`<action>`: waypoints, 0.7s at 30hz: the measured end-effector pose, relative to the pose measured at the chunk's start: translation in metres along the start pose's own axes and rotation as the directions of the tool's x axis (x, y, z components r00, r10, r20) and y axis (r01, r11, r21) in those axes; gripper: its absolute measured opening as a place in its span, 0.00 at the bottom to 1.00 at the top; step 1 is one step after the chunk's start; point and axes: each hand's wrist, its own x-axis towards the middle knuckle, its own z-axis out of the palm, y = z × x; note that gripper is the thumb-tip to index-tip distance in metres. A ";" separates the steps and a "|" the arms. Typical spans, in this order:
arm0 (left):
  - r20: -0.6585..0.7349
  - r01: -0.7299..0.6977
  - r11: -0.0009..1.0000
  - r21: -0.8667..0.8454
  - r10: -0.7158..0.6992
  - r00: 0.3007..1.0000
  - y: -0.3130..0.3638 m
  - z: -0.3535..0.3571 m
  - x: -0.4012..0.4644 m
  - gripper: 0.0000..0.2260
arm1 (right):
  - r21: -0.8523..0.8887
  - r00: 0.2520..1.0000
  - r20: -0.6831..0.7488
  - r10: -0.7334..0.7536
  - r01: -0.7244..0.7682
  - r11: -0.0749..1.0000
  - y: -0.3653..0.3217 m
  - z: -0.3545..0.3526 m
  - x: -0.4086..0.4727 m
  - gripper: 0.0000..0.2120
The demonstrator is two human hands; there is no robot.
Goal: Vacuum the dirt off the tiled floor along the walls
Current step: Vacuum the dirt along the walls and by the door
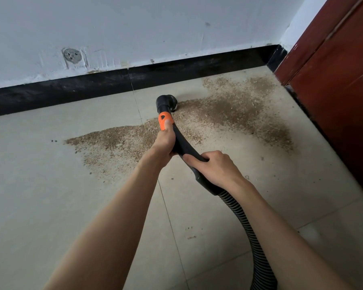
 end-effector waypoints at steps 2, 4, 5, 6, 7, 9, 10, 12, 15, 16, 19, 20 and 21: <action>0.019 0.005 1.000 -0.001 -0.005 1.000 0.000 0.010 0.003 0.24 | -0.005 1.000 -0.015 0.009 -0.009 1.000 0.006 -0.008 0.002 0.27; 0.034 0.011 1.000 -0.008 -0.011 0.999 0.001 0.021 0.007 0.23 | -0.023 0.999 -0.033 0.019 -0.020 1.000 0.012 -0.016 0.006 0.27; 0.044 0.011 1.000 -0.010 -0.010 0.999 0.002 0.026 0.009 0.22 | -0.028 0.999 -0.039 0.023 -0.025 0.999 0.015 -0.021 0.008 0.27; 0.055 0.010 1.000 -0.012 -0.010 0.998 0.003 0.031 0.011 0.22 | -0.027 0.999 -0.043 0.029 -0.030 0.999 0.018 -0.025 0.010 0.27; 0.066 0.011 1.000 -0.012 -0.010 0.998 0.005 0.036 0.013 0.21 | -0.022 0.998 -0.048 0.036 -0.037 0.999 0.020 -0.029 0.013 0.27; 0.087 0.007 1.000 0.001 -0.007 0.996 0.008 0.045 0.017 0.21 | -0.003 0.997 -0.063 0.051 -0.052 0.999 0.026 -0.038 0.016 0.27; 0.102 0.001 1.000 0.018 -0.003 0.995 0.009 0.050 0.019 0.21 | 0.012 0.996 -0.069 0.056 -0.055 0.998 0.029 -0.041 0.018 0.27; 0.127 -0.006 0.999 0.052 -0.001 0.992 0.010 0.059 0.023 0.22 | 0.047 0.995 -0.079 0.060 -0.057 0.997 0.036 -0.045 0.019 0.26; 0.165 -0.013 0.997 0.082 -0.001 0.986 0.009 0.072 0.029 0.22 | 0.055 0.992 -0.102 0.076 -0.070 0.996 0.045 -0.049 0.022 0.26; 0.175 -0.018 0.996 0.091 0.002 0.985 0.009 0.076 0.030 0.22 | 0.048 0.990 -0.112 0.084 -0.079 0.996 0.047 -0.050 0.024 0.26; 0.207 -0.020 0.993 0.113 -0.004 0.978 0.014 0.082 0.035 0.22 | 0.030 0.985 -0.145 0.097 -0.094 0.995 0.051 -0.053 0.029 0.28; 0.211 -0.015 0.993 0.115 -0.010 0.977 0.017 0.083 0.037 0.22 | 0.039 0.984 -0.149 0.098 -0.094 0.995 0.052 -0.053 0.032 0.28; 0.209 -0.012 0.993 0.119 -0.013 0.978 0.019 0.082 0.039 0.22 | 0.056 0.984 -0.147 0.099 -0.091 0.994 0.051 -0.054 0.035 0.28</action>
